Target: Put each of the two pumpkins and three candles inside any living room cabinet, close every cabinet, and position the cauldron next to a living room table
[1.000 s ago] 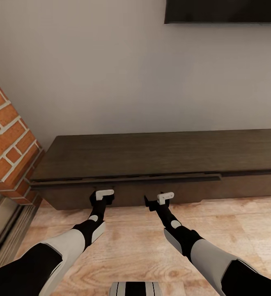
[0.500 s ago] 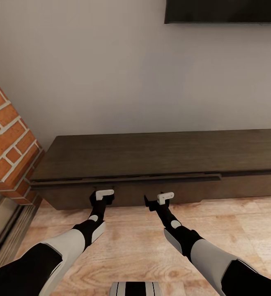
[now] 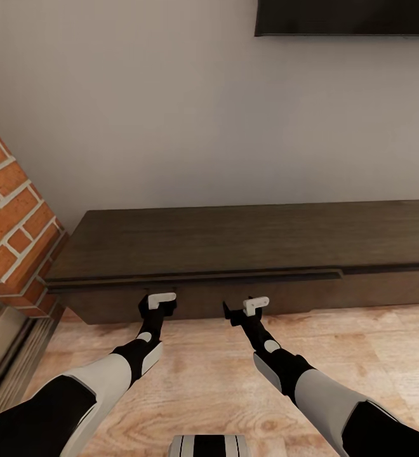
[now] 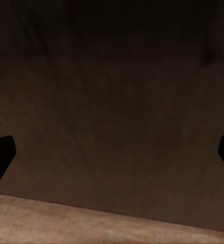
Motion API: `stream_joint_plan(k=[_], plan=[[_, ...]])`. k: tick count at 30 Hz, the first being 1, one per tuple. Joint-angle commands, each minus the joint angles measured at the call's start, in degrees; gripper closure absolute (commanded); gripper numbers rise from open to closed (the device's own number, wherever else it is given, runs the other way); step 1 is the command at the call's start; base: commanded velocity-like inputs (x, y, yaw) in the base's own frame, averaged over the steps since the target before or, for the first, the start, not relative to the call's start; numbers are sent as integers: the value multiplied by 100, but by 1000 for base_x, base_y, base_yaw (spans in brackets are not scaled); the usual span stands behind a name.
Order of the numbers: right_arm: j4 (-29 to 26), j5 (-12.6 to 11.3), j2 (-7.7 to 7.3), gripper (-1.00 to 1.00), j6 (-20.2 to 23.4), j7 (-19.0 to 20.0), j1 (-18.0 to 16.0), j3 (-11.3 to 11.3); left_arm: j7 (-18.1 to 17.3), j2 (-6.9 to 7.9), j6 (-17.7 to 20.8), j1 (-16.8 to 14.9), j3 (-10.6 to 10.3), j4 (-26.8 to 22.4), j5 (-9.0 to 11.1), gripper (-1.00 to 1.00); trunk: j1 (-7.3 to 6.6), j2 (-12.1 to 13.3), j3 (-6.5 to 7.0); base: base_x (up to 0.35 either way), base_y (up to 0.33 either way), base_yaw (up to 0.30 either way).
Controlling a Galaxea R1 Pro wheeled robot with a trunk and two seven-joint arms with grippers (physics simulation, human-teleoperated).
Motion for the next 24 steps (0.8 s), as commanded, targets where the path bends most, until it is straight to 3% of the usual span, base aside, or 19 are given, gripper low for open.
stream_joint_plan(k=[1, 24], plan=[[4, -29, -1, -100, -21, -36, -6, 48, 39, -1, -14, -4, -39, 3, 24, -100, -1, -2, -4, 0, 0, 0], [7, -29, -1, -100, -21, -36, -6, 48, 39, -1, -14, -4, -39, 4, 24, -100, -1, -2, -4, 0, 0, 0]])
